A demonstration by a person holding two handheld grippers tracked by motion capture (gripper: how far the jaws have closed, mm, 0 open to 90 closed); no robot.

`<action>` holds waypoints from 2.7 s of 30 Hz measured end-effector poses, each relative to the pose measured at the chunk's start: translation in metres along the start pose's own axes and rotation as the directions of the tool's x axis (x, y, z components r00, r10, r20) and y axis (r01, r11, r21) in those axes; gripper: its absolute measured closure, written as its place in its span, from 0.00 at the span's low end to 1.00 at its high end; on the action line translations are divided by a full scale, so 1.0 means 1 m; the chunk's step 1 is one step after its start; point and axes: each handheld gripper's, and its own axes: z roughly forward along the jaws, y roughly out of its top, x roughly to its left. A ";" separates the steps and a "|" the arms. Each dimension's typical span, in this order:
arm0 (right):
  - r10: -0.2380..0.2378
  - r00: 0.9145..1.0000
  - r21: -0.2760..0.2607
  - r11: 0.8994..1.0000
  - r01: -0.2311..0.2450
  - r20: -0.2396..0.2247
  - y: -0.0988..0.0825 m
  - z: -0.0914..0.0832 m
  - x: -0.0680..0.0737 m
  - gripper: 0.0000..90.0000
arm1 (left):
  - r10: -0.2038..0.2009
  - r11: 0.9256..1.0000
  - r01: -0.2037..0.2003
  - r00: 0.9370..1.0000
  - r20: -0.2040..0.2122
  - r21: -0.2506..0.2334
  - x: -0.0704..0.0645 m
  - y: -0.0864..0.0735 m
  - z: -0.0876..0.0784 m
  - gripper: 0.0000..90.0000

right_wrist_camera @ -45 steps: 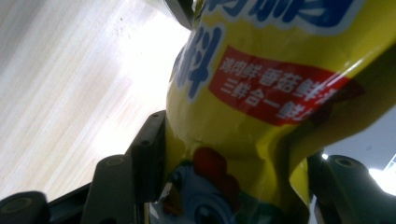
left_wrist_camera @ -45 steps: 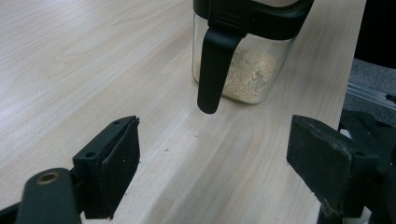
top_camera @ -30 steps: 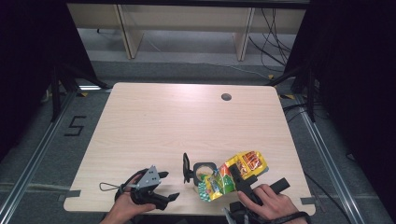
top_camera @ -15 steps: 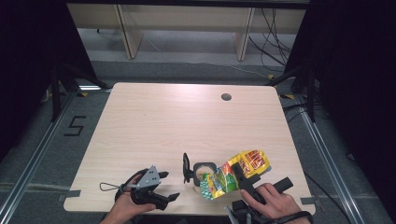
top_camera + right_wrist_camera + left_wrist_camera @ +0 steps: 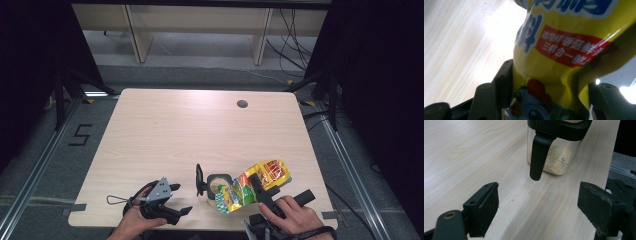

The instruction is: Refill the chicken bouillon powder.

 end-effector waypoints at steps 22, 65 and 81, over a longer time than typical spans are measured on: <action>-0.003 1.000 -0.034 0.999 0.003 -0.008 0.000 0.003 0.002 0.50 | -0.023 1.000 0.023 1.000 0.011 -0.012 -0.001 0.000 -0.001 0.19; 0.006 1.000 -0.024 1.000 -0.006 -0.012 -0.004 0.003 0.004 0.50 | -0.024 1.000 0.024 1.000 -0.001 -0.020 0.000 0.000 0.000 0.19; -0.004 1.000 -0.028 1.000 0.003 -0.020 -0.002 0.004 0.004 0.50 | -0.029 0.999 0.029 1.000 0.002 -0.029 -0.001 0.000 0.001 0.19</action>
